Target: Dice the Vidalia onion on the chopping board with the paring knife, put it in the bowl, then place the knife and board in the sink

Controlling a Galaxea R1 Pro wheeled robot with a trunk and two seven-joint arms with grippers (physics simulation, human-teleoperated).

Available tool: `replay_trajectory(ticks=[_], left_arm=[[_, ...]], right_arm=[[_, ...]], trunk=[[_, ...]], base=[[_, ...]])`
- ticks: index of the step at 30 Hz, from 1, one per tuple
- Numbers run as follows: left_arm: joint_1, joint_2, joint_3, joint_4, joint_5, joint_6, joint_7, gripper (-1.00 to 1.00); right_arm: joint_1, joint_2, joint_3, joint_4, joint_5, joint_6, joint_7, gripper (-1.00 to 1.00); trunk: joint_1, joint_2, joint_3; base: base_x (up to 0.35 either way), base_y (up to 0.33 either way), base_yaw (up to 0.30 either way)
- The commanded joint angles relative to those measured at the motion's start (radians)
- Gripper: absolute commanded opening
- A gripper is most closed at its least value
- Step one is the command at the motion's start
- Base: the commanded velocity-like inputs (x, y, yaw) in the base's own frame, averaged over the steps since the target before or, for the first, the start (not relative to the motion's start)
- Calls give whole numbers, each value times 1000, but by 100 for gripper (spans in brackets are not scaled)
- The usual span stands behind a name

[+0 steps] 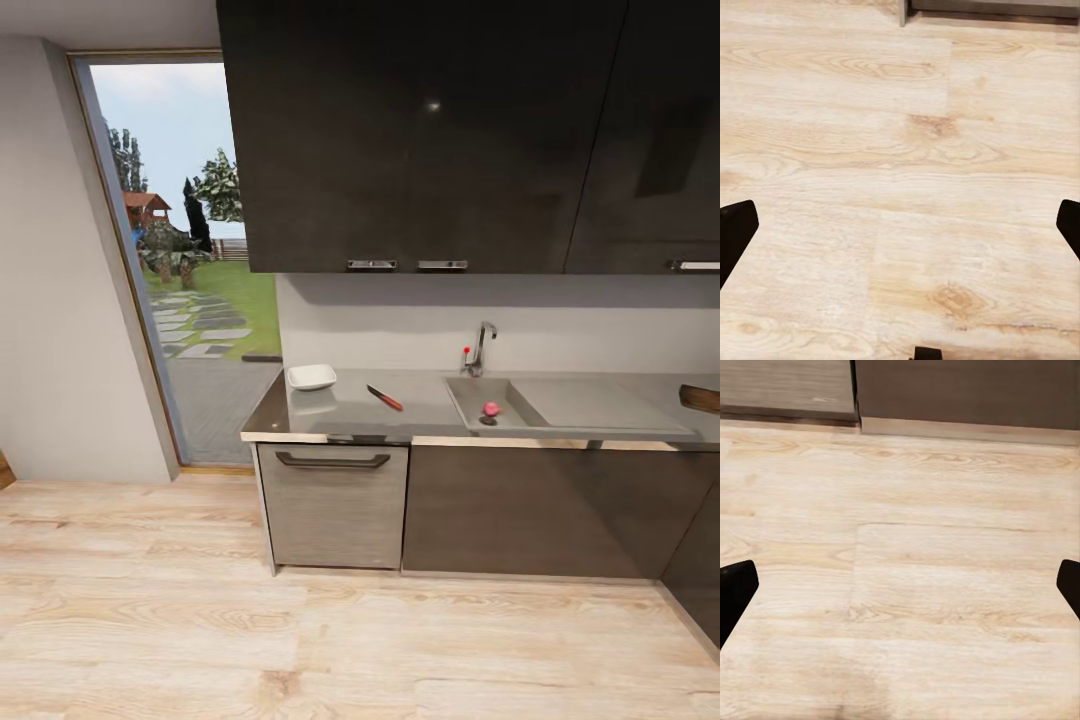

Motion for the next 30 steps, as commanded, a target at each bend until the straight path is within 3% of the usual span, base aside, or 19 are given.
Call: replay_trajectory(ticks=[1, 30], left_arm=[[0, 0, -2, 0, 7, -3, 1, 100], [0, -1, -2, 2, 7, -3, 0, 100]], right_arm=[[0, 0, 0, 1, 0, -3, -1, 100], [0, 0, 0, 1, 0, -3, -1, 100]], trunk=[[0, -1, 0], [0, -1, 0]], base=[[0, 0, 0], [0, 0, 0]])
